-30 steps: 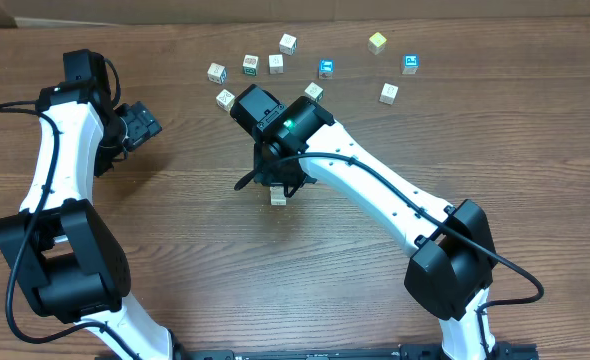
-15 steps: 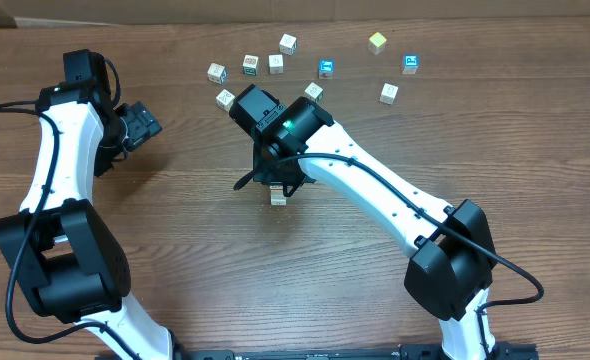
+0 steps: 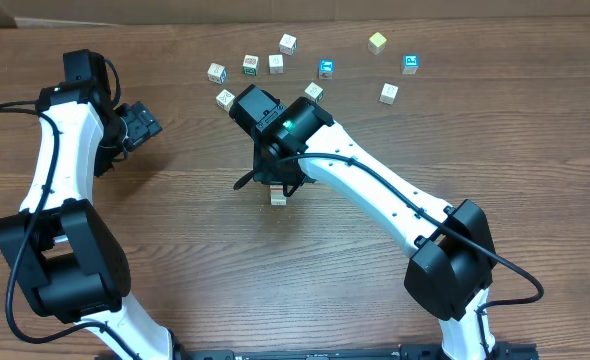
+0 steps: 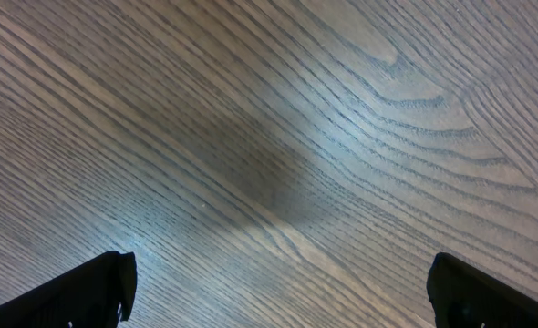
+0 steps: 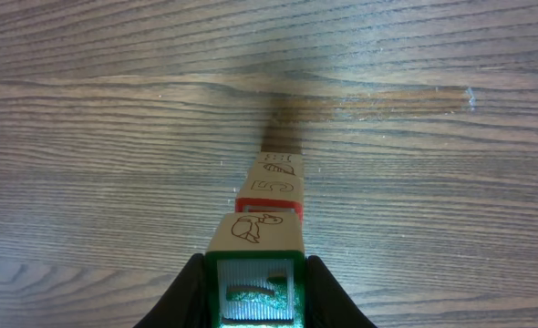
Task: Form a tower
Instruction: 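Align and lower the green-bordered block onto the 'E' block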
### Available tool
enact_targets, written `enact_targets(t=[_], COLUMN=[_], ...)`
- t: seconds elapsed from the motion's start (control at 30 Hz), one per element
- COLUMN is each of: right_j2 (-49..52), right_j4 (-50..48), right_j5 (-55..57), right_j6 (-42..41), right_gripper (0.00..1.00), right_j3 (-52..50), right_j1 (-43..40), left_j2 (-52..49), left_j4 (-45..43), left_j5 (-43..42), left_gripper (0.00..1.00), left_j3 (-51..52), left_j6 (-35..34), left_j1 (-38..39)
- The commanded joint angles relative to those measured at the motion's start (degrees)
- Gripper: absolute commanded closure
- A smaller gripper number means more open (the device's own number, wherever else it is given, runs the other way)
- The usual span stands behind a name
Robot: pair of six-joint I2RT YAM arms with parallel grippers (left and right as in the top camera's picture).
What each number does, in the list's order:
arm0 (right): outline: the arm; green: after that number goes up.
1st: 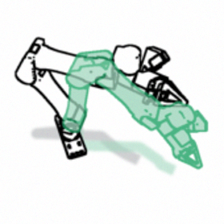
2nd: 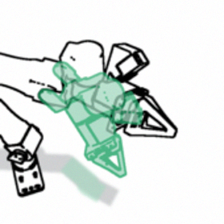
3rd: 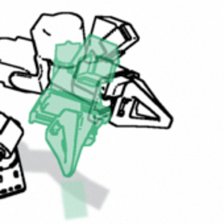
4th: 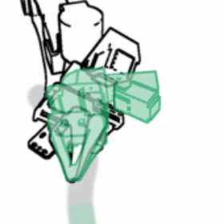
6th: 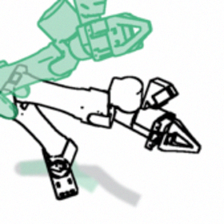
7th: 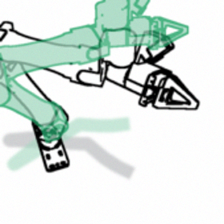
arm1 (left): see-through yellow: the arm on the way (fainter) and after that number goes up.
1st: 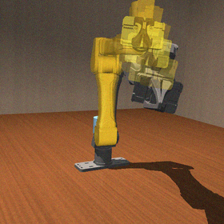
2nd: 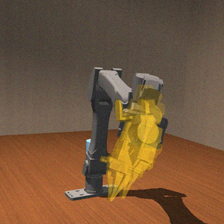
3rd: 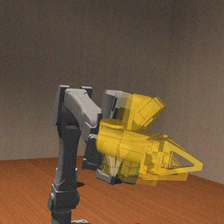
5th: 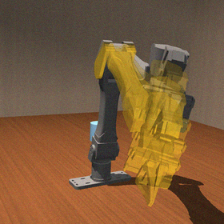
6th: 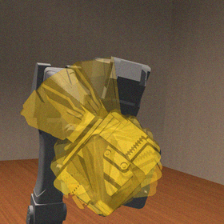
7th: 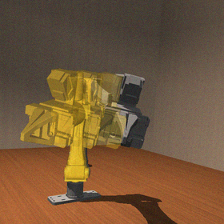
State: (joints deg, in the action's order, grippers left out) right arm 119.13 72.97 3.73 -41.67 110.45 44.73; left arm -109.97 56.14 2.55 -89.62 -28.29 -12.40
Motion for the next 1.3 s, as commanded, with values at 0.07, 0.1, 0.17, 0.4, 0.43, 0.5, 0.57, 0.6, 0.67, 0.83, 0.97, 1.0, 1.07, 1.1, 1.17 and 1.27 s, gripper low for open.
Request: enact_targets(t=[0.07,0.1,0.17,0.4,0.43,0.5,0.57,0.6,0.67,0.83,0.97,1.0,1.07,1.1,1.17,1.27], right_j2=[0.5,0.5,0.5,0.5,0.5,0.5,0.5,0.5,0.5,0.5,0.5,0.5,0.5,0.5,0.5,0.5], right_j4=[-0.3,-0.3,-0.5,-3.0,-3.3,-3.7,-3.7,-3.7,-3.7,-3.3,-3.3,-3.3,-3.3,-3.2,-3.0,-2.8], right_j5=[0.9,0.9,1.0,0.9,0.9,0.9,0.9,0.9,0.7,0.7,0.7,0.7,0.7,0.7,0.7,0.8], right_j6=[-0.4,-0.4,-0.4,-0.3,-0.3,-0.3,-0.3,-0.3,-0.3,-0.3,-0.4,-0.4,-0.4,-0.4,-0.3,-0.3], right_gripper=[0.88,0.88,0.88,0.87,0.87,0.87,0.87,0.87,0.86,0.86,0.86,0.86,0.86,0.86,0.86,0.87], right_j3=[-0.3,-0.3,-0.8,-3.4,-3.4,-3.4,-3.4,-3.4,-3.4,-3.3,-3.3,-3.2,-2.9,-2.7,-2.2,-1.9], right_j1=[0.3,0.3,0.3,0.3,0.3,0.3,0.3,0.3,0.3,0.3,0.3,0.3,0.3,0.3,0.3,0.3], left_j2=[-0.3,-0.3,-0.3,-0.3,-0.3,-0.3,-0.3,-0.3,-0.3,-0.3,-0.3,-0.3,-0.3,-0.3,-0.3,-0.3], left_j4=[0.0,0.0,0.0,0.0,0.0,0.0,0.0,0.0,0.0,0.0,0.0,0.0,0.0,0.0,0.0,0.0], left_j5=[0.0,0.0,0.0,0.0,0.0,0.0,0.0,0.0,0.0,0.0,0.0,0.0,0.0,0.0,0.0,0.0], left_gripper=[0.00,0.00,0.00,0.01,0.00,0.00,0.00,0.00,0.00,0.01,0.00,0.01,0.00,0.00,0.00,0.00], left_j3=[-0.5,-0.5,-0.5,-0.5,-0.5,-0.5,-0.5,-0.5,-0.5,-0.5,-0.5,-0.5,-0.5,-0.5,-0.5,-0.5], left_j6=[0.7,0.6,0.6,0.7,0.6,0.6,0.7,0.7,0.6,0.6,0.7,0.7,0.7,0.7,0.7,0.7], left_j1=[0.2,0.2,0.2,0.2,0.2,0.2,0.2,0.2,0.2,0.2,0.2,0.2,0.2,0.2,0.2,0.2])
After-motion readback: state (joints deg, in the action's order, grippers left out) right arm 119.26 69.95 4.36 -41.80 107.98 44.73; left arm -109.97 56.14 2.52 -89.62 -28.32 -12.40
